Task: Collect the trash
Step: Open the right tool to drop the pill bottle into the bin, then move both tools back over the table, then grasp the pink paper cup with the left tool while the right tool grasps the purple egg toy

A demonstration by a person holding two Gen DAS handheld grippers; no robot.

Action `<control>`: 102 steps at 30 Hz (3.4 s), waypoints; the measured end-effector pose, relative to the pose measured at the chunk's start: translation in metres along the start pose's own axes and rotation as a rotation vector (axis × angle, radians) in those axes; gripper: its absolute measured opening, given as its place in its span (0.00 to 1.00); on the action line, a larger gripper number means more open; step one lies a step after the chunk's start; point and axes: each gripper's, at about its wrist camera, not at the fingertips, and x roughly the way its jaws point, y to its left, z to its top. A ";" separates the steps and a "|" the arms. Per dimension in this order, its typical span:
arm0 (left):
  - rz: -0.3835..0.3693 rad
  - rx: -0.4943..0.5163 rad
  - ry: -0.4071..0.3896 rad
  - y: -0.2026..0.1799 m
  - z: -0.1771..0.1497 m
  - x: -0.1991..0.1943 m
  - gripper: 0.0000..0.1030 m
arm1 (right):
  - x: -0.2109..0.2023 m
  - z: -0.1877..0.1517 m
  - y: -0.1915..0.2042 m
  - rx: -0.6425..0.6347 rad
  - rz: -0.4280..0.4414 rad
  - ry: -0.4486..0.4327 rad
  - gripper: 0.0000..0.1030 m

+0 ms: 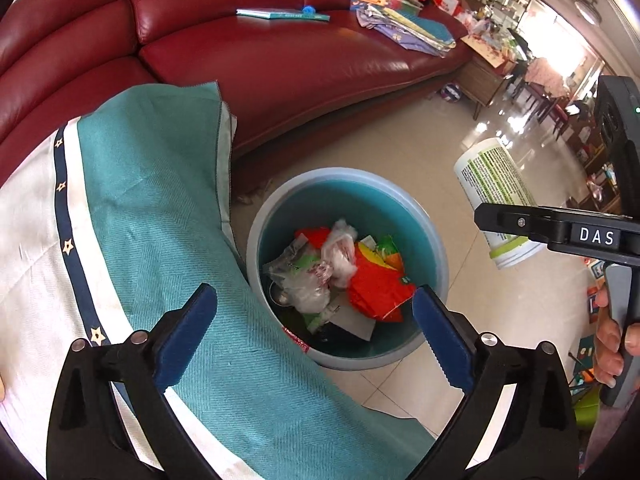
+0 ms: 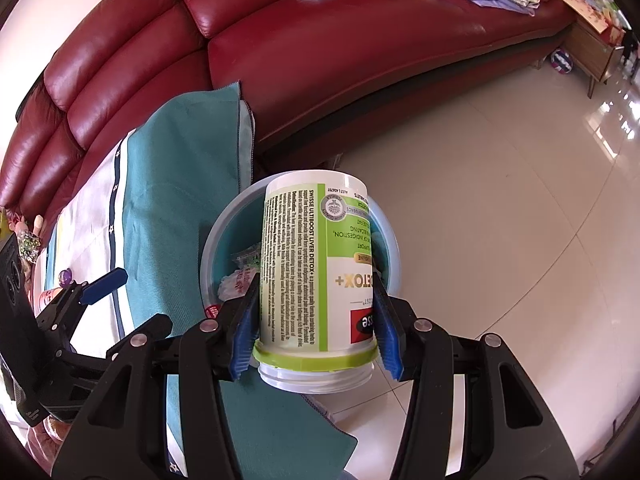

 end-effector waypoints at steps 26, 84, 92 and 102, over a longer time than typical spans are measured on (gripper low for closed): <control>0.030 -0.030 0.012 0.047 -0.035 -0.022 0.96 | 0.028 0.009 0.054 -0.078 -0.050 0.047 0.74; 0.203 -0.820 -0.110 0.302 -0.172 -0.156 0.96 | 0.088 -0.036 0.334 -0.518 0.018 0.239 0.83; 0.297 -1.048 -0.153 0.343 -0.176 -0.161 0.96 | 0.117 -0.029 0.385 -0.608 0.039 0.276 0.83; 0.368 -1.217 -0.195 0.374 -0.171 -0.150 0.96 | 0.143 -0.020 0.400 -0.664 0.029 0.307 0.83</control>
